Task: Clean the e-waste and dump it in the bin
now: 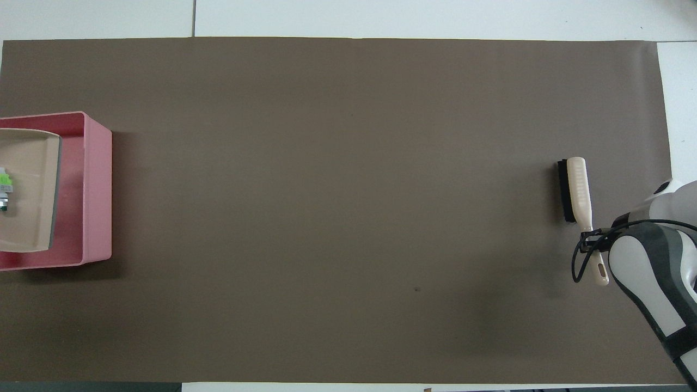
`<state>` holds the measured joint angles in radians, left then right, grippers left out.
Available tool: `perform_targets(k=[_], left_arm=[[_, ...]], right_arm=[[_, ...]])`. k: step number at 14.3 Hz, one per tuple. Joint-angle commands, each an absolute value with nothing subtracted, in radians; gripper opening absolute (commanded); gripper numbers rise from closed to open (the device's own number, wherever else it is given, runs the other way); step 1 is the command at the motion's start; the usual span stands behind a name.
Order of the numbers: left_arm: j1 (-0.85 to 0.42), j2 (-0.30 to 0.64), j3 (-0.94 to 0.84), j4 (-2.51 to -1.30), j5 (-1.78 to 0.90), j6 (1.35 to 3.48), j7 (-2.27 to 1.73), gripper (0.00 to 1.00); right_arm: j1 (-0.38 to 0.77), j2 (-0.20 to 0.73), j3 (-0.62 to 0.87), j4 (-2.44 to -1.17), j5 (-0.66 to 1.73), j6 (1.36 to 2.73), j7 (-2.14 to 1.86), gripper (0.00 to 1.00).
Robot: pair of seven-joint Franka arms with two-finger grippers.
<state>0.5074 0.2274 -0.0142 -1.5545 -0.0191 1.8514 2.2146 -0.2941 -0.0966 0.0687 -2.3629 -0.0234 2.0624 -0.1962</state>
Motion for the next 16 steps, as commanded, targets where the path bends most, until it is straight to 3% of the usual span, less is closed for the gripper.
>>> perform_targets(k=[1,4,7,8,9,10,12,16], left_arm=[[0.511,0.253,0.024,-1.508,-0.002,1.873,2.227,0.01],[0.483,0.249,0.025,-1.514,0.219,1.958,2.203,0.0],[0.48,0.229,0.025,-1.543,0.271,1.98,2.116,0.0],[0.471,0.219,0.025,-1.557,0.311,1.982,2.088,0.0],[0.447,0.207,0.025,-1.572,0.39,1.98,2.045,0.0],[0.416,0.19,0.025,-1.603,0.482,1.98,1.996,0.0],[0.397,0.144,0.021,-1.661,0.564,1.986,1.91,0.0],[0.385,0.118,0.015,-1.651,0.569,1.982,1.922,0.0]], right_arm=[[-0.333,-0.113,0.081,-2.382,-0.037,2.101,-0.248,0.01],[-0.333,-0.121,0.083,-2.41,-0.037,2.115,-0.255,0.09],[-0.331,-0.121,0.083,-2.41,-0.037,2.114,-0.255,0.18],[-0.331,-0.123,0.083,-2.41,-0.037,2.114,-0.255,0.33],[-0.331,-0.121,0.083,-2.41,-0.037,2.109,-0.255,0.62],[-0.325,-0.121,0.084,-2.404,-0.037,2.1,-0.255,0.97],[-0.29,-0.112,0.087,-2.372,-0.035,2.095,-0.245,1.0],[-0.189,-0.089,0.089,-2.217,-0.034,2.102,-0.242,1.0]])
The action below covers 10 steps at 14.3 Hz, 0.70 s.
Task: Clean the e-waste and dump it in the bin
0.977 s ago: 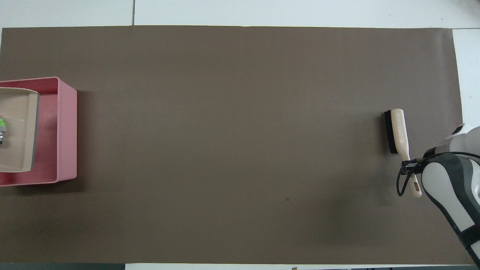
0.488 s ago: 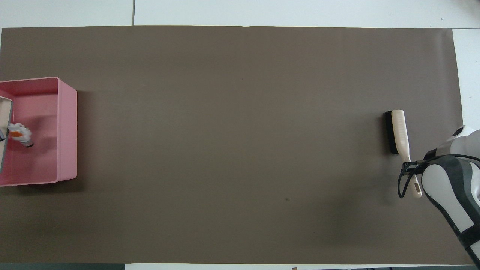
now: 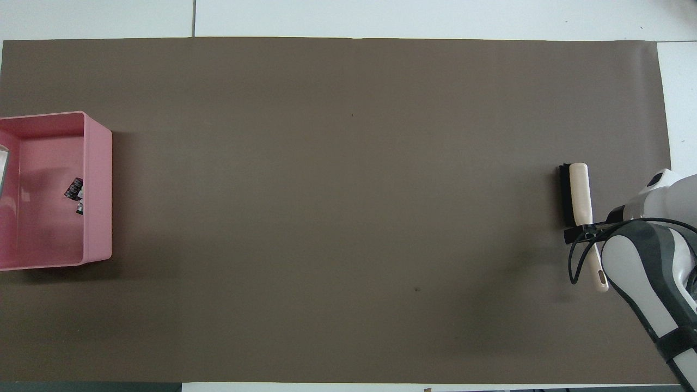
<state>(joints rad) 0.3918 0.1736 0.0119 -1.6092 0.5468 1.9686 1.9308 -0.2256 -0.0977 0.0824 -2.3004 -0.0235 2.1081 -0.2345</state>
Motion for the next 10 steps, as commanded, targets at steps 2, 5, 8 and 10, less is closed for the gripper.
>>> perform_targets(k=[2,5,8,10], left_arm=[[0.367,0.092,0.012,-1.651,0.56,1.967,1.94,0.0],[0.342,0.078,-0.002,-1.649,0.51,1.907,1.98,0.01],[0.341,0.057,-0.002,-1.651,0.333,1.856,1.993,0.02],[0.341,0.046,-0.002,-1.657,0.24,1.829,2.009,0.02]], right_arm=[[-0.137,-0.089,0.089,-2.117,-0.035,2.082,-0.203,1.0],[-0.135,-0.091,0.092,-1.963,-0.035,1.941,-0.103,1.0],[-0.135,-0.089,0.092,-1.8,-0.031,1.742,-0.012,1.0],[-0.147,-0.072,0.091,-1.674,-0.02,1.608,0.005,1.0]])
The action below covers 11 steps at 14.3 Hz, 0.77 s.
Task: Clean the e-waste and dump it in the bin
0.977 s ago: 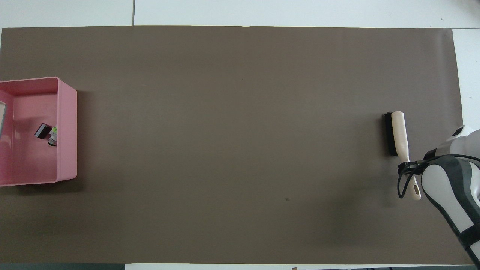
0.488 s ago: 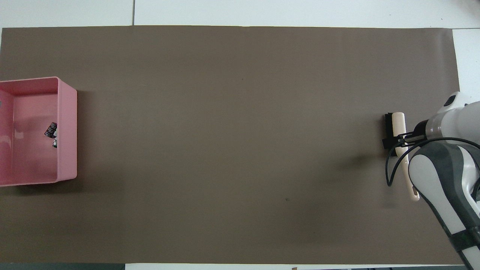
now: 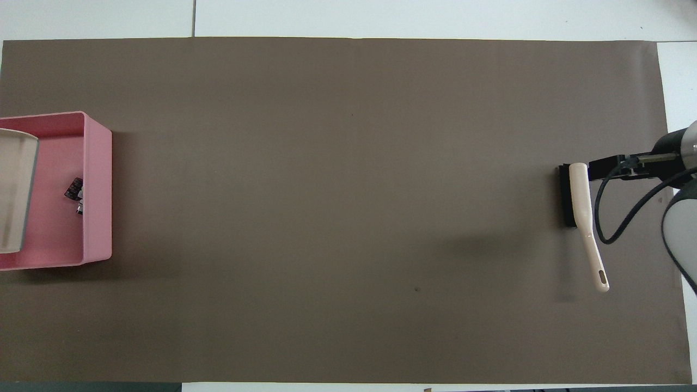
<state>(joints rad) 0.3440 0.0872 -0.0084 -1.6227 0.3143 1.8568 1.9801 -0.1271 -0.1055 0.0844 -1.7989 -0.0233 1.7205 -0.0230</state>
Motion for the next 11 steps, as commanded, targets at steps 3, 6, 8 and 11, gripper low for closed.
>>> perform_targets(k=[3,6,8,11], left_arm=[[0.295,0.008,-0.003,-1.735,0.172,1.828,2.003,0.02],[0.168,-0.07,-0.002,-1.905,0.17,1.908,1.982,0.02],[0.091,-0.127,-0.003,-2.032,0.17,1.959,1.863,0.02],[-0.066,-0.124,-0.002,-2.115,0.17,2.022,1.625,0.02]], right_arm=[[-0.149,-0.017,0.089,-1.542,-0.028,1.46,0.073,1.0],[-0.127,-0.049,0.089,-1.606,-0.026,1.494,0.08,1.0],[-0.054,-0.054,0.019,-1.626,-0.023,1.497,0.078,1.0],[0.058,-0.049,-0.098,-1.623,-0.023,1.506,0.078,1.0]])
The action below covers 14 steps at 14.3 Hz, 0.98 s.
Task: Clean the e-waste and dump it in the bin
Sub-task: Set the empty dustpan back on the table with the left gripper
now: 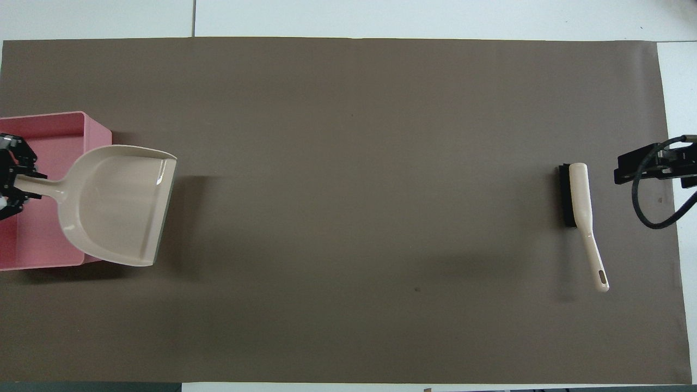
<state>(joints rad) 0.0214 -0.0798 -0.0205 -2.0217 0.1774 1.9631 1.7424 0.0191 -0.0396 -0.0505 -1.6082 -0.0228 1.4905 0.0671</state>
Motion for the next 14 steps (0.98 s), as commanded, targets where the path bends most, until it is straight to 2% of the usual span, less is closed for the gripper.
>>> perform_targets(k=[1,4,8,14], left_arm=[[-0.108,-0.12,-0.002,-2.141,0.17,2.045,1.561,0.02],[-0.199,-0.085,-0.002,-2.227,0.17,2.196,1.407,0.02],[-0.23,-0.005,-0.002,-2.235,0.17,2.247,1.367,0.02],[-0.244,0.0,0.002,-2.298,0.199,2.295,1.387,0.02]], right_arm=[[0.057,-0.051,-0.098,-1.623,-0.023,1.506,0.077,1.0],[0.058,-0.057,-0.098,-1.628,-0.02,1.497,0.075,1.0],[0.064,-0.057,-0.098,-1.628,-0.017,1.497,0.08,1.0],[0.06,-0.057,-0.098,-1.628,-0.017,1.496,0.078,1.0]])
